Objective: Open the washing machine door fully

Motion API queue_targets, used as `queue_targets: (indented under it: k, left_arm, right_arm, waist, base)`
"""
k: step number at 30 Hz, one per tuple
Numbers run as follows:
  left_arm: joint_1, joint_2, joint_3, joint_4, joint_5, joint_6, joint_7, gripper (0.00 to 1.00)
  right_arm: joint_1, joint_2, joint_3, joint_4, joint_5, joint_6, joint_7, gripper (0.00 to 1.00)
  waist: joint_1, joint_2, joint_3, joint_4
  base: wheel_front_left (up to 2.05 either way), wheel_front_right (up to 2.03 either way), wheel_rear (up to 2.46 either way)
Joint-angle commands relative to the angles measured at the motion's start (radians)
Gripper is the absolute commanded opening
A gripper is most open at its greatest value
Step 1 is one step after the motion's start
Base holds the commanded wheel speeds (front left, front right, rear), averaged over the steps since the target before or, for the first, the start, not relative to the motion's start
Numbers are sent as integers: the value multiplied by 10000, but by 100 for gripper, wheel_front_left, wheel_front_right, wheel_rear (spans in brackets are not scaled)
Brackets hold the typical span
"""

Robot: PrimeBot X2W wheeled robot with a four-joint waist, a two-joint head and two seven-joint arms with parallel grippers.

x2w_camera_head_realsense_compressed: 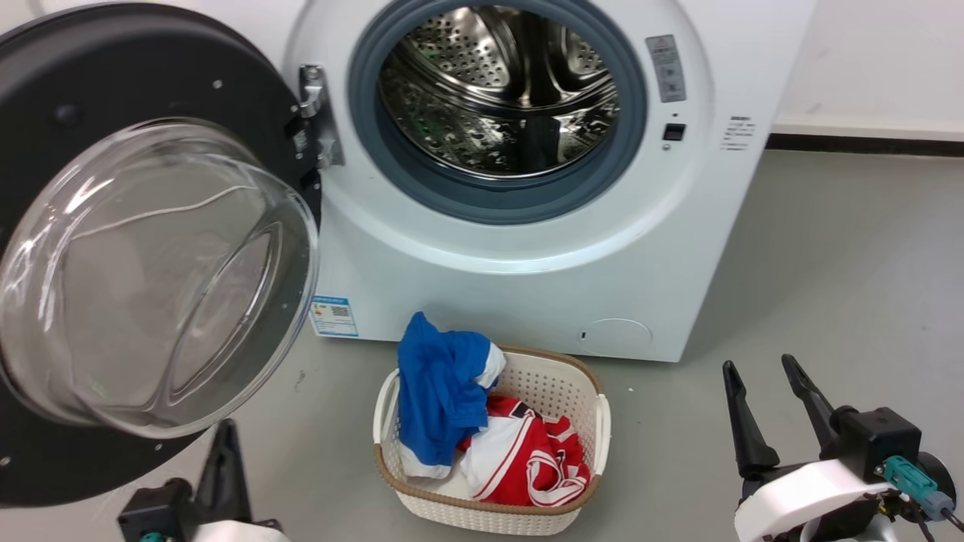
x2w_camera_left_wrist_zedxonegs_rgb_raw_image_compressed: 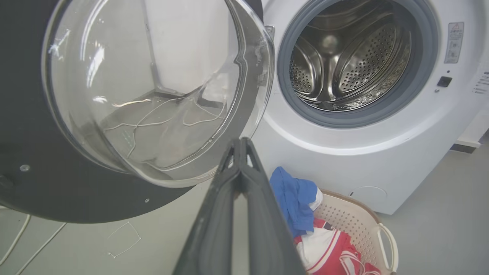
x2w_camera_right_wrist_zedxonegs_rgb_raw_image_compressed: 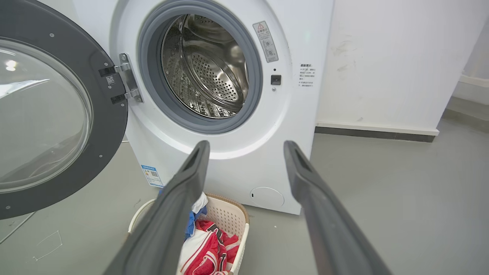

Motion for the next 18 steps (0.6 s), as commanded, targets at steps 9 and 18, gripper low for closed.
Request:
queue_targets:
  k: [9, 18]
  left_arm:
    - [-1021, -170, -881, 328, 141, -758, 191, 85]
    - [-1285, -57, -991, 639, 364, -553, 276, 100]
  right_arm:
    - [-32, 23, 39, 162, -17, -2, 16, 100]
    - [30, 24, 155, 290, 60, -2, -46, 100]
  waist:
    - [1, 0, -48, -1002]
    - [1, 0, -136, -1861]
  base:
    - [0, 0, 0]
    - [0, 0, 0]
